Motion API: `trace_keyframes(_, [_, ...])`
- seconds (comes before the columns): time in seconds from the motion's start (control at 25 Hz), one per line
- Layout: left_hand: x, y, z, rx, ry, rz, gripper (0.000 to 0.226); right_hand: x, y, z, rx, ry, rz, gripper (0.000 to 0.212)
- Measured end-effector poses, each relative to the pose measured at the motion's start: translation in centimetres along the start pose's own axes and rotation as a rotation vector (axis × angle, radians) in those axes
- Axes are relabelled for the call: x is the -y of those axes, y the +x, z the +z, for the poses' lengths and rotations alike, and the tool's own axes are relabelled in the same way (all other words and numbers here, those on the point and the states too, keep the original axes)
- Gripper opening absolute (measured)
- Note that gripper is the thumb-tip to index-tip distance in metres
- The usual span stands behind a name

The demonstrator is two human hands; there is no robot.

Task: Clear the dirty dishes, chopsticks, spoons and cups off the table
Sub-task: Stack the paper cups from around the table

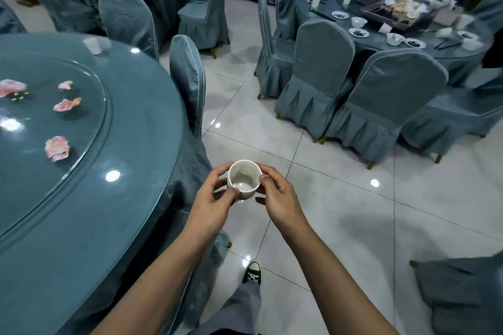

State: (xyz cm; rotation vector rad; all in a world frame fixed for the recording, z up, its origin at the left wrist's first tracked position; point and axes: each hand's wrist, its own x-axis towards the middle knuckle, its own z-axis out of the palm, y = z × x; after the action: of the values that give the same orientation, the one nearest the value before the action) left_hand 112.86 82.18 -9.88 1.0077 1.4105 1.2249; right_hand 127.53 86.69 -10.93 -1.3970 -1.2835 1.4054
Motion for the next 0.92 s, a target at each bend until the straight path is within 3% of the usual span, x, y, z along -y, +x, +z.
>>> trace_keyframes(0.24, [0.6, 8.4, 3.3, -0.015, -0.040, -0.016, 0.040, 0.2, 8.5, -2.7, -0.003, -0.045, 0.010, 0.031])
trace_keyframes(0.92, [-2.2, 27.2, 7.6, -0.200, -0.045, -0.088, 0.047, 5.4, 28.8, -5.6, 0.189, -0.056, 0.033, 0.033])
